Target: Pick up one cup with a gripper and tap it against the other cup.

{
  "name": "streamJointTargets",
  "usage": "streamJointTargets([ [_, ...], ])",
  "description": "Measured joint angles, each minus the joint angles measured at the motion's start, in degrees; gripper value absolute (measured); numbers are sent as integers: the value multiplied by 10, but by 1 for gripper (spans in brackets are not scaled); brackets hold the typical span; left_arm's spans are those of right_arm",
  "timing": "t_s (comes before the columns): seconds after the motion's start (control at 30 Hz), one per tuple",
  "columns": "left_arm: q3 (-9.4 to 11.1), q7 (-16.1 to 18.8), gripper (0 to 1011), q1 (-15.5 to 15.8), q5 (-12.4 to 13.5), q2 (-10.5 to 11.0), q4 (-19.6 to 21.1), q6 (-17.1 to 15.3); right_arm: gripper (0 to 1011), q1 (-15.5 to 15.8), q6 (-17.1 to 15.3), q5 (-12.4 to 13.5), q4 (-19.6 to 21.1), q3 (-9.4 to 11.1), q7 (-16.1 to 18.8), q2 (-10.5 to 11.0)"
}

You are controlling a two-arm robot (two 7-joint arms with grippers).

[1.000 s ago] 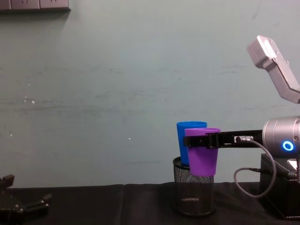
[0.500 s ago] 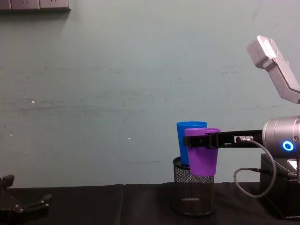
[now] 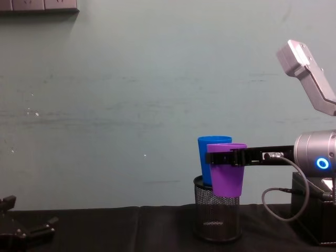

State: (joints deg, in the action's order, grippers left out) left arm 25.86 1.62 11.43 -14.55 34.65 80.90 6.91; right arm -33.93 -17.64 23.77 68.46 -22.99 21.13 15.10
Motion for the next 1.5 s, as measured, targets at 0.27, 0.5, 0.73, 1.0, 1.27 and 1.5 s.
streamJointTargets([
  [0.27,0,0,1000,0,0,0,0,0,718,0,0,0,0,0,0,0],
  [0.5,0,0,1000,0,0,0,0,0,718,0,0,0,0,0,0,0],
  [0.73,0,0,1000,0,0,0,0,0,718,0,0,0,0,0,0,0],
  [1.0,0,0,1000,0,0,0,0,0,718,0,0,0,0,0,0,0],
  [1.27,0,0,1000,0,0,0,0,0,718,0,0,0,0,0,0,0],
  [1.5,0,0,1000,0,0,0,0,0,718,0,0,0,0,0,0,0],
])
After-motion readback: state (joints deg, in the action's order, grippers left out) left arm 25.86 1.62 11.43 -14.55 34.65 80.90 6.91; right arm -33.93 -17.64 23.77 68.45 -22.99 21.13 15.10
